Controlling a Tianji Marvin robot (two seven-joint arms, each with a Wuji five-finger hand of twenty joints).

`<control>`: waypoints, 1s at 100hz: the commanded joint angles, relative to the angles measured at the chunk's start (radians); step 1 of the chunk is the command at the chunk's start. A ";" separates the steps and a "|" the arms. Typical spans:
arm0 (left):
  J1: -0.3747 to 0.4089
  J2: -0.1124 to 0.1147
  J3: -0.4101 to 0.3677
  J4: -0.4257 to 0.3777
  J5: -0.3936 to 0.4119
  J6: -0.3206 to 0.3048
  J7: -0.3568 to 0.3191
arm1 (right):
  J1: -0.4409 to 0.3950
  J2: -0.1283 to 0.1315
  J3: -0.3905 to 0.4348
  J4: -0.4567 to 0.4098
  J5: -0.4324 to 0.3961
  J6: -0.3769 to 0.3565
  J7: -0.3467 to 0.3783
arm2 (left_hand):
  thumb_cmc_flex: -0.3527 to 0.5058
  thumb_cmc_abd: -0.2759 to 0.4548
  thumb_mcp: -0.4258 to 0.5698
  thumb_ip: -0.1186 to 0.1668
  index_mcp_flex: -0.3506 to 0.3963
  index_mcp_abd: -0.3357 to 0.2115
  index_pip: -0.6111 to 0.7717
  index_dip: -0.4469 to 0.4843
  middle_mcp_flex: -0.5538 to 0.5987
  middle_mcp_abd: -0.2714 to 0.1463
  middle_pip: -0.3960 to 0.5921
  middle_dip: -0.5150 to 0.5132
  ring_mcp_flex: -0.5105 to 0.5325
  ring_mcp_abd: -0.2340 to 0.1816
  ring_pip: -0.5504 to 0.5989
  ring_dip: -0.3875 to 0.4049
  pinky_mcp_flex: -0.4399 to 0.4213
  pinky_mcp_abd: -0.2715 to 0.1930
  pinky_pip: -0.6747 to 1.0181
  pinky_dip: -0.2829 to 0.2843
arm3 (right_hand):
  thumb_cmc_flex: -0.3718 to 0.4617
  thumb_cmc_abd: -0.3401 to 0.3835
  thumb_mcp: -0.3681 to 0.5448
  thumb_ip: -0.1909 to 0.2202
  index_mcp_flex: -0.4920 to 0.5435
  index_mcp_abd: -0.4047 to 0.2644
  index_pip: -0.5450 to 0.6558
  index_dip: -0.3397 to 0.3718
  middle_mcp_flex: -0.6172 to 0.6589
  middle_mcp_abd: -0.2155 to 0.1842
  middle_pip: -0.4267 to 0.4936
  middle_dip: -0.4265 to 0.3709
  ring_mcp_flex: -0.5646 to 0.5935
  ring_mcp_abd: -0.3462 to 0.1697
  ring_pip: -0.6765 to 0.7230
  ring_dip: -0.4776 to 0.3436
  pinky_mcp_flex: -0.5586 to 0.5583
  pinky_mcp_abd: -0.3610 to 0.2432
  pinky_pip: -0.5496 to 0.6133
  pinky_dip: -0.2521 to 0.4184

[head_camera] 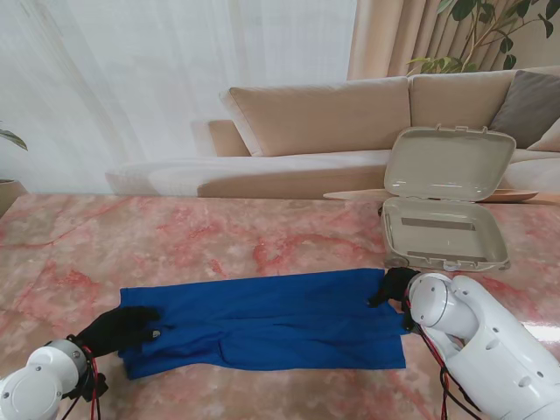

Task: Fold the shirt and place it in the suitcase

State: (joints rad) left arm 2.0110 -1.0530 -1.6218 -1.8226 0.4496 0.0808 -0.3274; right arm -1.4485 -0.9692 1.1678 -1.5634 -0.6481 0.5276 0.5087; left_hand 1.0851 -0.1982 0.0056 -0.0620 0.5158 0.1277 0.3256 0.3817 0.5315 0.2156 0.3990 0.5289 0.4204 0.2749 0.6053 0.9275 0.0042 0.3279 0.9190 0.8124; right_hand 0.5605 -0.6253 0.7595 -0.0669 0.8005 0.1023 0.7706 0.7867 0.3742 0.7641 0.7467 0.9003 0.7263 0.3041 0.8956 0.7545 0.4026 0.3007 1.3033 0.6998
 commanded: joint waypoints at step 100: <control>0.006 -0.006 0.030 0.048 -0.011 0.001 -0.007 | -0.096 -0.080 0.075 0.047 0.278 -0.038 -0.111 | 0.010 0.012 -0.021 0.025 0.008 0.016 0.020 0.002 -0.004 0.000 0.003 0.003 0.004 0.048 -0.101 -0.093 -0.008 0.016 -0.017 -0.005 | 0.215 -0.441 0.468 0.214 0.146 0.013 0.514 -0.106 0.787 -0.523 0.172 -0.042 0.583 -0.167 0.244 -0.037 0.596 0.023 0.298 -0.101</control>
State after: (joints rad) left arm 1.9963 -1.0533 -1.6071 -1.8094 0.4383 0.0746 -0.3240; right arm -1.5138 -1.0424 1.2509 -1.5209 -0.3710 0.4770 0.3714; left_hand 1.0854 -0.1982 0.0056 -0.0620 0.5164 0.1301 0.3256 0.3817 0.5315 0.2156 0.3990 0.5289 0.4313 0.2719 0.6400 0.9451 0.0041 0.3279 0.9247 0.8324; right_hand 0.7030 -1.0277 1.1592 0.0821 0.9178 0.1176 1.2480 0.6652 1.1211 0.2202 0.9445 0.8217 1.3289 0.1695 1.1692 0.7003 0.9671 0.3118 1.5477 0.6236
